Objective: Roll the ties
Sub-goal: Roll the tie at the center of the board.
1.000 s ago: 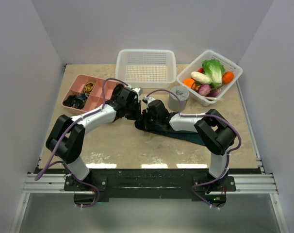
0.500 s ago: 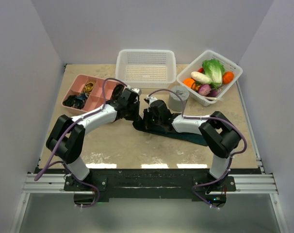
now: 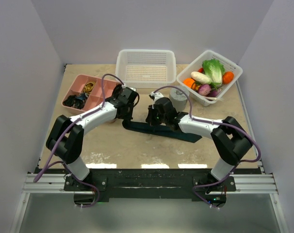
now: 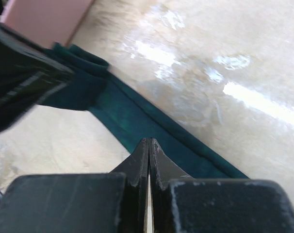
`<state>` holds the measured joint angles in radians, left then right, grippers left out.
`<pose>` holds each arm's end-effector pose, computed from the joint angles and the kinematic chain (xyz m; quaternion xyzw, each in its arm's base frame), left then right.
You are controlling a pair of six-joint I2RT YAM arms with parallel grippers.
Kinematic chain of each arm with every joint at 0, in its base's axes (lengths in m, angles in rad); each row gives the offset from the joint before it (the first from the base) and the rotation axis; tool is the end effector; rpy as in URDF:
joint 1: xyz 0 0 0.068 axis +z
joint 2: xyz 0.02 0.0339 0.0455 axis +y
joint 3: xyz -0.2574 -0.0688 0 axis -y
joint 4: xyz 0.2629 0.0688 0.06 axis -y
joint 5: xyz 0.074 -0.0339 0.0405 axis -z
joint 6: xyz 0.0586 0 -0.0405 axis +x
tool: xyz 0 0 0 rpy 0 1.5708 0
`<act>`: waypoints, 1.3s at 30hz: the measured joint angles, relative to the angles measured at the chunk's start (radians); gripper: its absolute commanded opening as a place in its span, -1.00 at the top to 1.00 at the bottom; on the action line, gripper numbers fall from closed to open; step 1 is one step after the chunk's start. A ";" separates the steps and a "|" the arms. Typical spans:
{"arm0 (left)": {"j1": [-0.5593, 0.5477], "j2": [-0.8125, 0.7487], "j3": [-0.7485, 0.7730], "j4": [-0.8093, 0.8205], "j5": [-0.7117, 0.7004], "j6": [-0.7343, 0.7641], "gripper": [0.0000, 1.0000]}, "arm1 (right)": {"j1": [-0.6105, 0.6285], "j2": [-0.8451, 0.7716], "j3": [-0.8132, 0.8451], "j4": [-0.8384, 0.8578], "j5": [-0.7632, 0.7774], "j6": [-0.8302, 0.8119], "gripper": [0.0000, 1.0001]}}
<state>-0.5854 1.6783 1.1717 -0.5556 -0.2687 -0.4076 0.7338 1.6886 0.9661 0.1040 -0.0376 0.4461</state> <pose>0.3171 -0.1916 0.1803 0.0516 0.9583 -0.0048 0.2809 0.2920 0.2663 0.1634 -0.1359 0.8782 0.2688 0.3715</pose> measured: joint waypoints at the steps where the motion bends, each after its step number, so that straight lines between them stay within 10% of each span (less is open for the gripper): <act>1: 0.000 0.000 0.003 -0.008 -0.009 0.002 1.00 | -0.005 -0.002 -0.004 -0.008 0.003 -0.002 1.00; 27: -0.129 0.163 0.154 -0.121 -0.133 0.034 1.00 | -0.037 -0.003 -0.025 -0.043 0.021 -0.010 1.00; 39: -0.156 0.225 0.184 -0.116 -0.087 0.016 0.31 | -0.040 -0.003 -0.026 -0.043 0.021 -0.010 1.00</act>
<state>-0.7410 1.9038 1.3560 -0.6720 -0.3561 -0.3912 0.6941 1.6855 0.9405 0.0612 -0.0170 0.4362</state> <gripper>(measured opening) 0.246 0.006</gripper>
